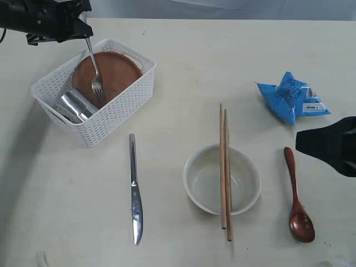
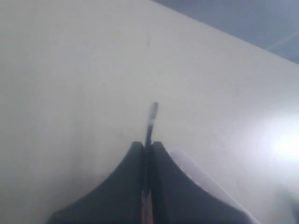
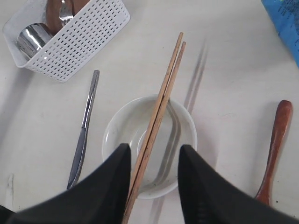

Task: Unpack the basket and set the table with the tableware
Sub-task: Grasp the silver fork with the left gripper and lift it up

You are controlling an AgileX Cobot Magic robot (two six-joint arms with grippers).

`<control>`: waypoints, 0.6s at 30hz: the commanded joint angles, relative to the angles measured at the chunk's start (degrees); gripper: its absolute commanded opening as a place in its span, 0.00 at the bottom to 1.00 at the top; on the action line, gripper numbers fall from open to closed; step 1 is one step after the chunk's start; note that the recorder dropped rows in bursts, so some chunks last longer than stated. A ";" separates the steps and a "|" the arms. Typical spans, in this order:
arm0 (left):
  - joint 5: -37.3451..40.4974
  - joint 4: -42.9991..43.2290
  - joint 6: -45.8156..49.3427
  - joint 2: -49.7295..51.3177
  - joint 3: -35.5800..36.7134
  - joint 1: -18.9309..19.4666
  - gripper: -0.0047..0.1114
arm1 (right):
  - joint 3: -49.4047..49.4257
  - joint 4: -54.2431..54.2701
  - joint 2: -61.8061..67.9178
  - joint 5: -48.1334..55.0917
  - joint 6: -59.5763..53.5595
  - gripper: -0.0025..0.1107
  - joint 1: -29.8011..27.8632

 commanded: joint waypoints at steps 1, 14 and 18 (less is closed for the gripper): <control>2.40 -1.92 -0.19 -0.29 -2.82 0.01 0.04 | -0.32 -1.13 -0.41 -0.56 -0.53 0.32 0.07; 13.56 -2.05 -1.66 -0.41 -7.56 0.57 0.04 | -0.32 -2.03 -0.41 -0.45 -0.11 0.39 0.07; 20.32 -2.59 -3.19 -1.19 -7.80 2.45 0.04 | -0.48 -2.48 -0.41 -0.45 0.08 0.49 0.07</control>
